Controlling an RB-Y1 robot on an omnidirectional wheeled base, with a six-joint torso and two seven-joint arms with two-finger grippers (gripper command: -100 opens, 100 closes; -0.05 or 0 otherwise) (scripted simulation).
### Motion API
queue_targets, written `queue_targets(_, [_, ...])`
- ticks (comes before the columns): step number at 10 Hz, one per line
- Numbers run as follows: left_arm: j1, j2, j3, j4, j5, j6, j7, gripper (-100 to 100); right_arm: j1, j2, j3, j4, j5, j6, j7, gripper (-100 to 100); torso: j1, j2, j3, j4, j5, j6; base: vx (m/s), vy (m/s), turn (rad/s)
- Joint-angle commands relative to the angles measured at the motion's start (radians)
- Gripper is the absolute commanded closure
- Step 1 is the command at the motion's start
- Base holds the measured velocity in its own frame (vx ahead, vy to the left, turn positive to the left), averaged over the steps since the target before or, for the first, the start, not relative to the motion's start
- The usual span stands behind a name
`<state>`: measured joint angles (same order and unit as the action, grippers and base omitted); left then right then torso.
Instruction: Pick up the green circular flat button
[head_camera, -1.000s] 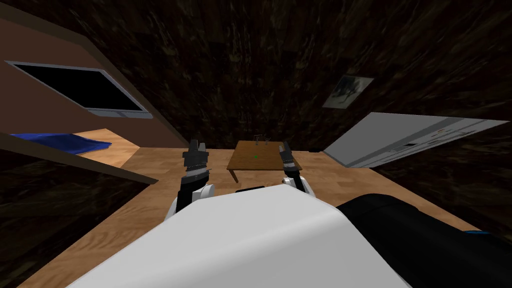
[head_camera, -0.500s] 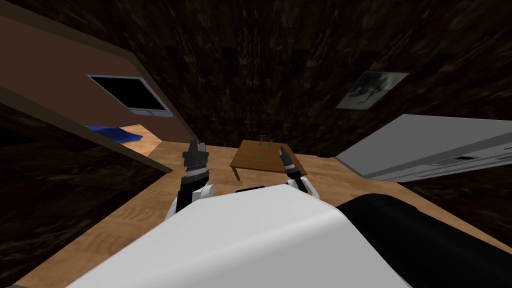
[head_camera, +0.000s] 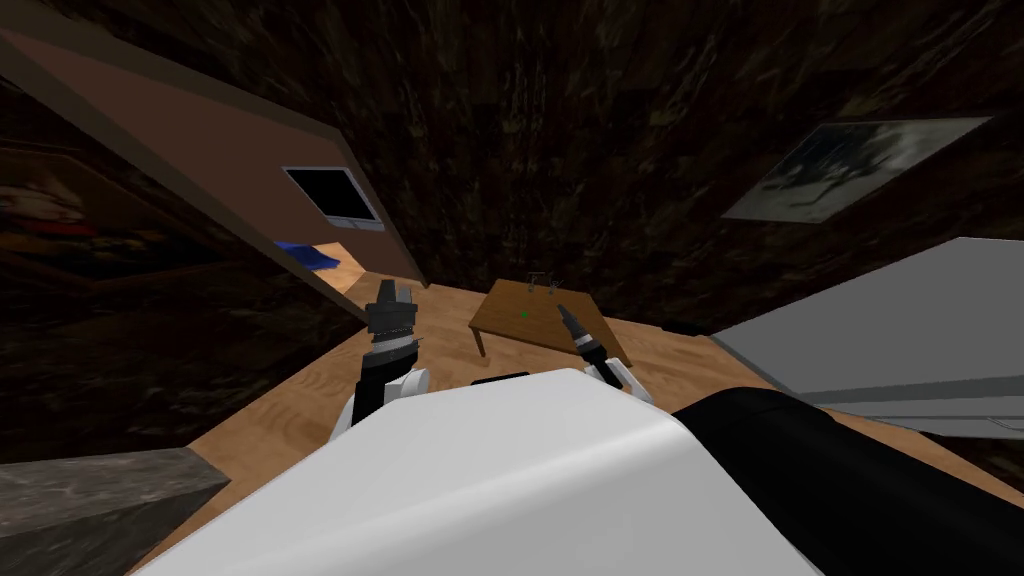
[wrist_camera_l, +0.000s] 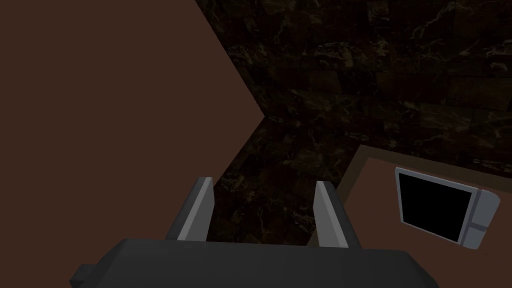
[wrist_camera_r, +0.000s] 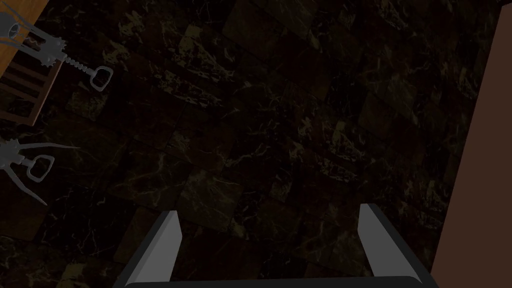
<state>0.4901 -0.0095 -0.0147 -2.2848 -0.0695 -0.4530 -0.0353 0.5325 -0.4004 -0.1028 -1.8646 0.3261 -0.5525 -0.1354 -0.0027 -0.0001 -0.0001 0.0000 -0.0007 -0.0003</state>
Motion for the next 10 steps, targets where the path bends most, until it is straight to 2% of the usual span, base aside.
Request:
queue_targets(1, [0.000,0.000,0.000,0.000,0.000,0.000,0.000,0,0.012,-0.050,-0.011,0.050,0.050,-0.001,-0.017,-100,0.000,0.000,0.000,0.000,0.000,0.000,-0.024,-0.044,0.401])
queue_targets(2, [0.000,0.000,0.000,0.000,0.000,0.000,0.000,0,0.012,-0.057,-0.011,0.072,0.059,-0.001,-0.017,-100,-0.001,0.000,0.000,0.000,0.000,0.000,-0.014,-0.040,0.216])
queue_targets(3, [0.000,0.000,0.000,0.000,0.000,0.000,0.000,0,0.019,-0.092,-0.016,0.119,0.100,-0.006,-0.026,-100,-0.001,0.000,0.000,0.000,0.000,0.001,-0.007,-0.023,0.316])
queue_targets(4, [0.000,0.000,0.000,0.000,0.000,0.000,0.000,0,0.019,-0.092,-0.016,0.123,0.100,-0.006,-0.026,-100,0.000,-0.001,0.000,0.000,0.000,0.000,-0.005,-0.021,0.214])
queue_targets(5, [0.000,0.000,0.000,0.000,0.000,0.000,0.000,0,0.026,-0.125,-0.019,0.154,0.142,-0.010,-0.036,-100,0.000,-0.001,-0.001,0.000,0.000,0.001,-0.009,-0.019,0.367])
queue_targets(6, [0.000,0.000,0.000,0.000,0.000,0.000,0.000,0,0.026,-0.125,-0.019,0.176,0.142,-0.010,-0.036,-100,0.000,-0.001,-0.001,0.000,0.000,0.000,-0.009,-0.024,0.174])
queue_targets(7, [0.000,0.000,0.000,0.000,0.000,0.000,0.000,0,0.034,-0.158,-0.022,0.210,0.184,-0.014,-0.046,-100,0.000,-0.001,-0.001,0.000,0.000,0.001,-0.007,-0.016,0.355])
queue_targets(8, [0.000,0.000,0.000,0.000,0.000,0.000,0.000,0,0.034,-0.158,-0.022,0.228,0.184,-0.014,-0.046,-100,0.001,-0.001,-0.001,0.000,0.000,0.000,-0.006,-0.023,0.204])
queue_targets(9, [0.000,0.000,0.000,0.000,0.000,0.000,0.000,0,0.042,-0.189,-0.022,0.253,0.226,-0.019,-0.057,-100,0.000,-0.001,-0.001,0.000,0.000,0.001,-0.004,-0.019,0.390])
queue_targets(10, [0.000,0.000,0.000,0.000,0.000,0.000,0.000,0,0.042,-0.189,-0.022,0.281,0.226,-0.019,-0.057,-100,0.000,-0.002,-0.001,0.000,0.000,0.000,0.000,-0.026,0.186])
